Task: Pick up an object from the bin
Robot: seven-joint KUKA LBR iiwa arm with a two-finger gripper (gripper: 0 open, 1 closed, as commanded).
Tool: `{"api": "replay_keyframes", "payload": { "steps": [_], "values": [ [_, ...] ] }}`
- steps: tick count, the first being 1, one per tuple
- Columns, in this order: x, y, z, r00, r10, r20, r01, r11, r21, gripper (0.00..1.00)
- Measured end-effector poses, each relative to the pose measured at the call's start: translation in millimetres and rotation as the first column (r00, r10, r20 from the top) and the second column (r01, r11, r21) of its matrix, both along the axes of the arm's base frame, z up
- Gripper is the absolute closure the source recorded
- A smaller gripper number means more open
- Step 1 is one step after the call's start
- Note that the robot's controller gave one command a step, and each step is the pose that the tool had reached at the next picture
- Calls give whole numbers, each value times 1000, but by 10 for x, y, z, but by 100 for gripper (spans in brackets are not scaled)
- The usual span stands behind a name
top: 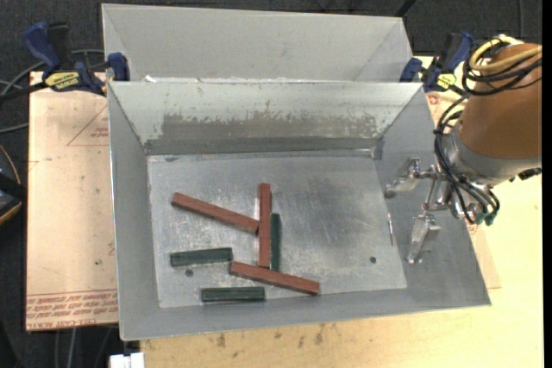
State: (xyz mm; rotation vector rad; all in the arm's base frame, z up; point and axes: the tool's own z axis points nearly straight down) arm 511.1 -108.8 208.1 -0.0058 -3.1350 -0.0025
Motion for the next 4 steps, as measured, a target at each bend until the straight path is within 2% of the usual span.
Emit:
{"api": "replay_keyframes", "payload": {
  "steps": [1, 2, 3, 4],
  "values": [
    [18, 5, 39, 1000, 3, 8, -3, 1000, -1, 0],
    [520, 146, -207, 999, -43, 15, 43, 999, -2, 0],
    [548, 492, -112, 1000, 14, 8, -14, 1000, 0, 0],
    [-11, 671, -173, 998, 61, 11, -61, 998, -1, 0]
  ]
}}
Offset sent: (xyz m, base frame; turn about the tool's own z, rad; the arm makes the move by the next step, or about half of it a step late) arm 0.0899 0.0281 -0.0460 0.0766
